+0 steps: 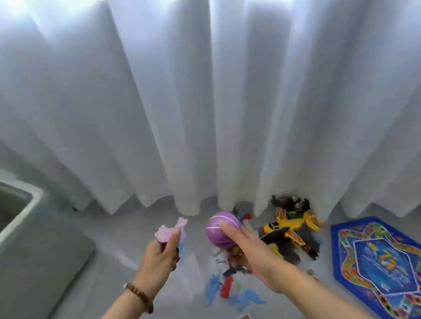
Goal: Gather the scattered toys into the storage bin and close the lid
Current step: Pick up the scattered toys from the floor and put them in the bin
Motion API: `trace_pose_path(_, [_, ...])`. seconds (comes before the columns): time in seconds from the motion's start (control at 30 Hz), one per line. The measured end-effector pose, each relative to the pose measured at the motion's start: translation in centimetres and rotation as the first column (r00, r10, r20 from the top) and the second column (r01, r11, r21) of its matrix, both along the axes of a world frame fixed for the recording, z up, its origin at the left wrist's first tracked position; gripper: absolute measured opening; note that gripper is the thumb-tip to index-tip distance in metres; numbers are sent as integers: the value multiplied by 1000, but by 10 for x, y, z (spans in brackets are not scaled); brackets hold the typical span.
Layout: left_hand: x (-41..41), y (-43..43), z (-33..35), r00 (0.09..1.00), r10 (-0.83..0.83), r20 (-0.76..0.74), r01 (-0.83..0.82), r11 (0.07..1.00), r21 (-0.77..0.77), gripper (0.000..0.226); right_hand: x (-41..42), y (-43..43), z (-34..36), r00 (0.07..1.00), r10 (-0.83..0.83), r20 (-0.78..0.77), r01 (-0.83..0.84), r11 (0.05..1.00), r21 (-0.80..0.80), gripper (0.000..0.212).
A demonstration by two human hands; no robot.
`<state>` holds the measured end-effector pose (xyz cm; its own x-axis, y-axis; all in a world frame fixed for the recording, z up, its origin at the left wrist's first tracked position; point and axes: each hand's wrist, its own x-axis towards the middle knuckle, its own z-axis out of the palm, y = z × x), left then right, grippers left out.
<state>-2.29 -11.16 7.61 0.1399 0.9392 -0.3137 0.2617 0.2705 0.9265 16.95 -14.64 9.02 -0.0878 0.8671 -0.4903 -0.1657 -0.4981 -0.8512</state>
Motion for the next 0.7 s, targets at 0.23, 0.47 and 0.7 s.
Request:
trace_pose_path(0.23, [-209,-26,104,907,422,-12,-415,897,150,38,-232,56,91,905,184,-385,-242,964,-108,41])
trace_pose_path(0.47, [-339,-23,102,739,672,-36,-673,739,-21,22,-379,79,88,858,265,-441,-352,927,-127,39])
trace_pose_path(0.7, [-365,-19,92,703,709,-46,-711,702,-46,49,-393,78,85,851,268,-452,-335,939,-75,47])
